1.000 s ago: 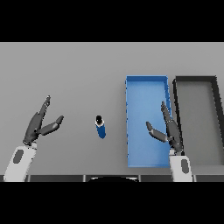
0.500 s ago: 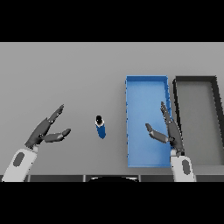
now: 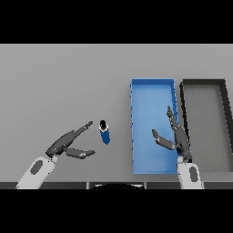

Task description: Pick up the blue pipe and place it into the blue bin.

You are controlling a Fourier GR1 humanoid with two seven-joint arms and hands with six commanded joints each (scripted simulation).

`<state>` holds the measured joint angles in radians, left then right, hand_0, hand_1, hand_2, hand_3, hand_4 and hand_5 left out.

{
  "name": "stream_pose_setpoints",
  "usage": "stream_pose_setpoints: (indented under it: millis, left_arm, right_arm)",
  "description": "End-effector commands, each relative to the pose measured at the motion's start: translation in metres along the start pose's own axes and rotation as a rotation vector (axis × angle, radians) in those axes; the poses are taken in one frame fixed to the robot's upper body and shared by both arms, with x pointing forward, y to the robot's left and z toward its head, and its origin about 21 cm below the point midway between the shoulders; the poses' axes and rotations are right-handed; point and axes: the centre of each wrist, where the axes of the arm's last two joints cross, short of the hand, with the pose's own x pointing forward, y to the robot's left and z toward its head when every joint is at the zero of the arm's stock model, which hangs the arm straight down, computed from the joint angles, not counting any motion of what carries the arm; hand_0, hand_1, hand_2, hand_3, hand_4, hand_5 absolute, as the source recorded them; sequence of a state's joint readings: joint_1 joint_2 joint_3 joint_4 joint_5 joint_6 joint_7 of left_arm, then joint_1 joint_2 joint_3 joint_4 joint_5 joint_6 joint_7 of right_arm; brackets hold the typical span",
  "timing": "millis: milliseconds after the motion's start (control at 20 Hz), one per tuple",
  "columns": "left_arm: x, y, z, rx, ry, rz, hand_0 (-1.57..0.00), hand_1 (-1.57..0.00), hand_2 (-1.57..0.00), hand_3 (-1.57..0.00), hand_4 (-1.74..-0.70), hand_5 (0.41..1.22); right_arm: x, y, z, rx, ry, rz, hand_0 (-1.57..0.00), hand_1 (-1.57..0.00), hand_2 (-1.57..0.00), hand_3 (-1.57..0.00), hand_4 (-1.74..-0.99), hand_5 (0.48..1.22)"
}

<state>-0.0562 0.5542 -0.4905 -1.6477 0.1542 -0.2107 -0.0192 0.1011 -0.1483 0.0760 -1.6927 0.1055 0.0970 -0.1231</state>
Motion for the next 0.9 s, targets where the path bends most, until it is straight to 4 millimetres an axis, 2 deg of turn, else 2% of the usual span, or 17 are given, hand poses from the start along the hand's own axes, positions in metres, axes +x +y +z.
stream_pose_setpoints:
  millis: [0,150,300,450,650,800,850]
  left_arm:
    - [0.0,-0.002,-0.004,-0.014,-0.007,0.006,0.0,0.0,0.0,0.0,-1.11,0.447]
    - [-0.002,-0.019,-0.026,-0.038,-0.009,0.019,0.0,0.0,0.0,0.0,-1.12,0.446]
    - [-0.002,-0.023,-0.039,-0.044,-0.01,0.032,0.0,0.0,0.0,0.0,-1.11,0.447]
    - [-0.007,-0.033,-0.056,-0.082,-0.02,0.078,0.0,0.0,0.0,0.0,-1.12,0.448]
    - [-0.013,-0.041,-0.075,-0.074,-0.038,0.032,0.0,0.0,0.0,0.0,-1.07,0.445]
    - [-0.009,-0.049,-0.089,-0.078,-0.096,0.104,0.0,0.0,-0.02,-0.02,-1.11,0.507]
    - [-0.01,-0.053,-0.095,-0.071,-0.096,0.13,0.0,-0.03,-0.11,-0.1,-1.14,0.55]
  right_arm:
    - [0.001,0.002,-0.002,-0.002,0.006,-0.006,0.0,0.0,0.0,0.0,-1.263,0.617]
    - [0.002,0.003,-0.002,-0.007,0.02,-0.005,0.0,0.0,0.0,0.0,-1.272,0.617]
    - [0.0,0.007,0.006,-0.003,0.017,-0.012,0.0,0.0,0.0,0.0,-1.276,0.613]
    - [0.0,0.002,0.004,-0.015,0.025,-0.015,0.0,0.0,0.0,0.0,-1.274,0.605]
    - [0.001,-0.001,0.004,-0.019,0.015,-0.013,0.0,0.0,0.0,0.0,-1.267,0.598]
    - [0.001,-0.001,0.004,-0.019,0.029,-0.017,0.0,0.0,0.0,0.0,-1.267,0.6]
    - [0.001,-0.003,0.003,-0.02,0.033,-0.017,0.0,0.0,0.0,0.0,-1.266,0.601]
